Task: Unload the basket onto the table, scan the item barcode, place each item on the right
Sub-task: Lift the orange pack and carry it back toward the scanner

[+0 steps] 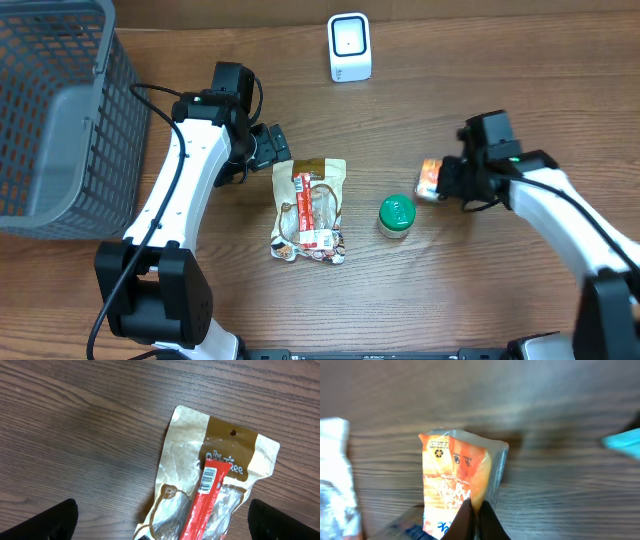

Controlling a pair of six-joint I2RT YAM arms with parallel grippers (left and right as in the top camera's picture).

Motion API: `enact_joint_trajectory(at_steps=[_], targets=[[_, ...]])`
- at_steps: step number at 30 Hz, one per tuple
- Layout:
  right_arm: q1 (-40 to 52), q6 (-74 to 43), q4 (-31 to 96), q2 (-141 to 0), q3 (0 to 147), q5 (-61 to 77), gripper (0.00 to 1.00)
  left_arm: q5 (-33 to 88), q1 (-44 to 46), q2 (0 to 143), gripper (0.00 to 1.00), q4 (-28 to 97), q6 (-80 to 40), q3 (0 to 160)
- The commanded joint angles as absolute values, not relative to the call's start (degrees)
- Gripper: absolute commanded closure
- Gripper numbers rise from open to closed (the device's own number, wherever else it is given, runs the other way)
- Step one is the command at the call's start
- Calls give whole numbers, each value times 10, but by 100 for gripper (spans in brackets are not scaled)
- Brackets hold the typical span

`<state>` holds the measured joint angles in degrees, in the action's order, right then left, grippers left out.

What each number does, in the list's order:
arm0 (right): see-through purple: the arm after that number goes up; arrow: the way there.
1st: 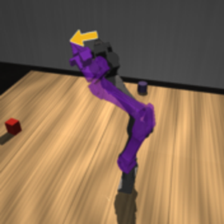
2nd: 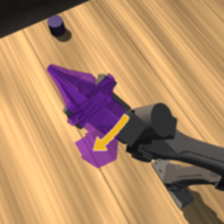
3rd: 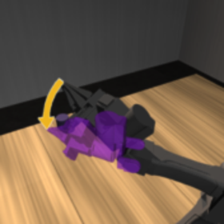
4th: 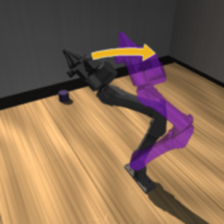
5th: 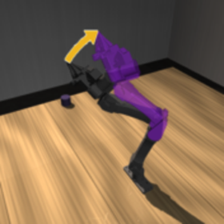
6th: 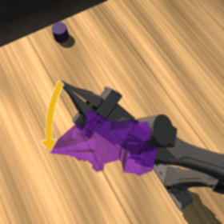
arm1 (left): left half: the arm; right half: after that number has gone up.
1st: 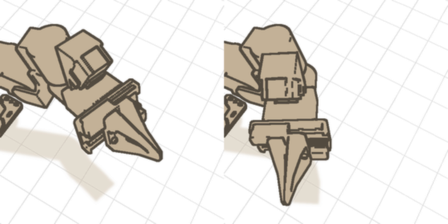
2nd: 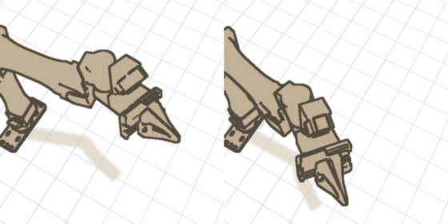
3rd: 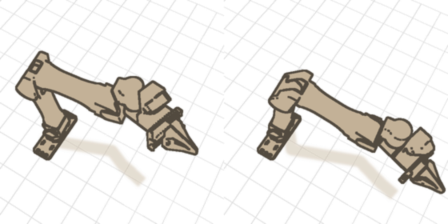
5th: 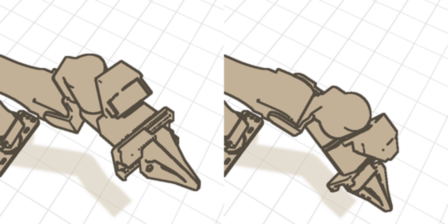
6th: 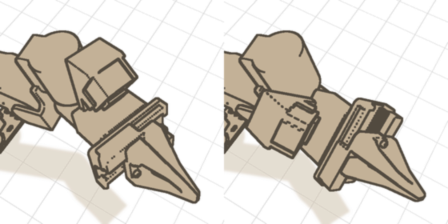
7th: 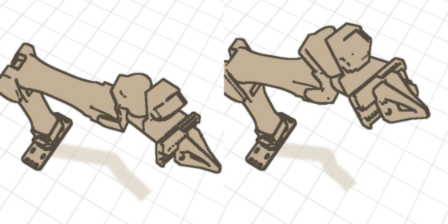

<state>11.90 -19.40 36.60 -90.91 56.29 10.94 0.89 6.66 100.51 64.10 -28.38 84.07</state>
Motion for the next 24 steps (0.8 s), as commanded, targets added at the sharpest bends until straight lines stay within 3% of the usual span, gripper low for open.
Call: enact_joint_trajectory(at_steps=[1, 12, 24], targets=[[111, -157, 358, -838, 583, 106, 96, 11, 68, 992, 0, 641, -287, 853], [111, -119, 451, -806, 721, 139, 97, 11, 68, 992, 0, 641, -287, 853], [111, -36, 738, -926, 1079, 140, 97, 11, 68, 992, 0, 641, -287, 853]])
